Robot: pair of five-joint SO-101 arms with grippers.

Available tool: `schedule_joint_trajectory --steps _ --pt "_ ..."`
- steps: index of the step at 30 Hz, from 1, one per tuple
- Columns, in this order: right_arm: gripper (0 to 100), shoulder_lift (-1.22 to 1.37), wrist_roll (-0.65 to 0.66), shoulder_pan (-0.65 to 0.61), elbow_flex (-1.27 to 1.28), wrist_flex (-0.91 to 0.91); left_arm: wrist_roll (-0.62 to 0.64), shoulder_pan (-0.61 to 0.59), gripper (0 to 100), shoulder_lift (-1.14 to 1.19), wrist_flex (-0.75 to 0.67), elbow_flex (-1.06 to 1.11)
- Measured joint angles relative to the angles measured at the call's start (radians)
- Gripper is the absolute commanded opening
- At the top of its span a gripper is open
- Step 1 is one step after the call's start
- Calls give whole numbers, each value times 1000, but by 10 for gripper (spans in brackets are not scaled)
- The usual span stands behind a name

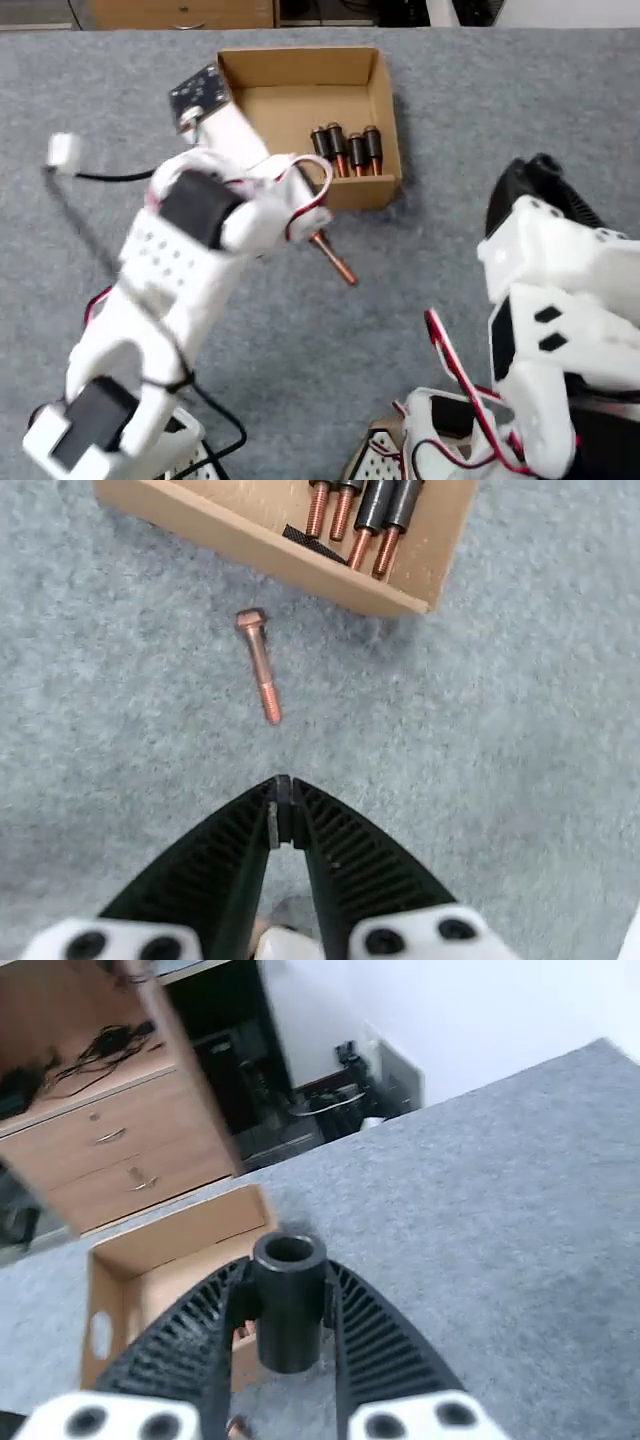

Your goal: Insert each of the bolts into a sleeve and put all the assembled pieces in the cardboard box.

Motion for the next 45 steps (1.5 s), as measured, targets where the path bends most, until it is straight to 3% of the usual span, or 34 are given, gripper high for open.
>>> schedule_joint_trajectory --steps 7,18,38,45 --pt "2 -5 0 28 11 -18 115 -17 18 244 -103 0" --pt "2 -5 0 28 17 -21 129 -26 18 534 -255 0" --pt "2 3 0 28 150 -98 35 -34 19 776 -261 -147" --pt "2 3 0 28 150 -98 31 -34 147 822 -247 -150"
